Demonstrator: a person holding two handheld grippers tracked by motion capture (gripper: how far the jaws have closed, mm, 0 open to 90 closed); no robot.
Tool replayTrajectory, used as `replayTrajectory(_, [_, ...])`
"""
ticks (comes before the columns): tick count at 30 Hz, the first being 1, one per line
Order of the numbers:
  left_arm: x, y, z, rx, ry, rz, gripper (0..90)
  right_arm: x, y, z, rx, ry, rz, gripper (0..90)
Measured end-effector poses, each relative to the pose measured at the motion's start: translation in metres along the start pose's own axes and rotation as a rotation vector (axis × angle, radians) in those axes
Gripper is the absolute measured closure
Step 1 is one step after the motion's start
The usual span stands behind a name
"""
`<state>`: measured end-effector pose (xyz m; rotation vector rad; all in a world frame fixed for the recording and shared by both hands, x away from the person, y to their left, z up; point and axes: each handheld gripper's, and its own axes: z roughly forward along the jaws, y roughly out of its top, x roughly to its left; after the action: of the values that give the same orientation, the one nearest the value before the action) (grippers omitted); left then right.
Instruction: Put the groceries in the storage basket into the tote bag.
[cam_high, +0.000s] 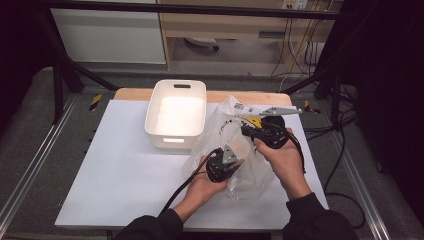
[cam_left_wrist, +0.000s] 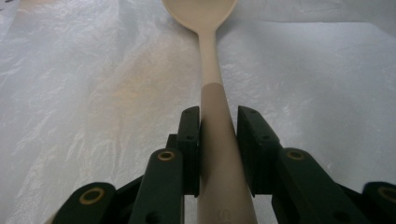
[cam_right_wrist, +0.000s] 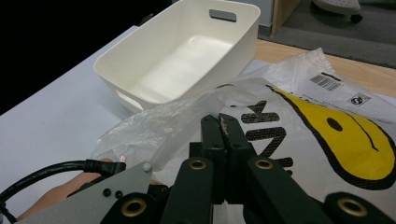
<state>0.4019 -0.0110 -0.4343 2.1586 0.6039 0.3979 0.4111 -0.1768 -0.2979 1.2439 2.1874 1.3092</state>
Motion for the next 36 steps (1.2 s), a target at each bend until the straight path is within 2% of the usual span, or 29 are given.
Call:
replayTrajectory(6, [-0.001,0.001,0.005,-0.007,0.014,0.017,71.2,0.003,0.004,0.0,-0.009,0.002,-0.003,90.0])
replayTrajectory(7, [-0.003,0.003,0.005,-0.003,0.035,0.048,71.2,0.004,0.005,0.0,-0.013,0.002,-0.007,90.0])
replayTrajectory(8, [-0.006,0.004,0.005,-0.004,0.038,0.057,71.2,0.004,0.006,0.0,-0.014,0.002,-0.009,90.0])
replayTrajectory(9, [-0.007,0.004,0.005,-0.01,0.02,0.026,71.2,0.005,0.007,0.0,-0.014,0.003,-0.008,90.0])
replayTrajectory(10, [-0.006,0.005,0.006,-0.014,0.01,0.012,71.3,0.005,0.007,0.0,-0.015,0.002,-0.013,90.0])
replayTrajectory(12, [-0.008,0.006,0.008,-0.019,0.031,0.032,71.4,0.005,0.007,-0.001,-0.015,0.002,-0.012,90.0])
replayTrajectory(17, [-0.004,0.012,0.011,-0.026,0.052,0.027,71.4,0.006,0.006,-0.002,-0.014,0.003,-0.01,90.0])
replayTrajectory(19, [-0.004,0.016,0.012,-0.027,0.041,0.021,71.5,0.006,0.006,-0.002,-0.015,0.004,-0.01,90.0])
replayTrajectory(21, [-0.005,0.018,0.014,-0.039,0.049,0.032,71.5,0.006,0.006,-0.002,-0.015,0.005,-0.007,90.0])
replayTrajectory(25, [-0.003,0.017,0.022,-0.034,0.062,0.048,71.5,0.005,0.005,-0.002,-0.015,0.003,-0.009,90.0])
replayTrajectory(27, [0.0,0.014,0.026,-0.033,0.06,0.032,71.6,0.005,0.005,-0.002,-0.012,0.003,-0.007,90.0])
replayTrajectory(28, [0.003,0.014,0.027,-0.031,0.066,0.05,71.6,0.005,0.004,-0.002,-0.01,0.004,-0.006,90.0])
replayTrajectory(29, [0.003,0.014,0.028,-0.037,0.069,0.049,71.6,0.005,0.003,-0.002,-0.007,0.005,-0.007,90.0])
replayTrajectory(30, [0.003,0.013,0.029,-0.034,0.069,0.054,71.6,0.004,0.003,-0.001,-0.008,0.006,-0.011,90.0])
replayTrajectory(31, [0.002,0.011,0.03,-0.032,0.07,0.04,71.5,0.004,0.002,-0.001,-0.005,0.005,-0.006,90.0])
replayTrajectory(32, [0.003,0.009,0.032,-0.016,0.075,0.041,71.4,0.003,0.002,-0.001,-0.004,0.005,-0.007,90.0])
replayTrajectory(33, [0.002,0.007,0.036,-0.002,0.069,0.017,71.5,0.002,0.001,0.0,-0.002,0.003,-0.003,90.0])
replayTrajectory(34, [0.004,0.005,0.037,0.029,0.07,0.028,71.5,0.001,0.001,0.0,-0.002,0.003,0.001,90.0])
replayTrajectory(36, [0.006,0.001,0.04,0.03,0.078,0.018,71.5,0.0,0.0,0.001,-0.001,0.002,0.0,90.0])
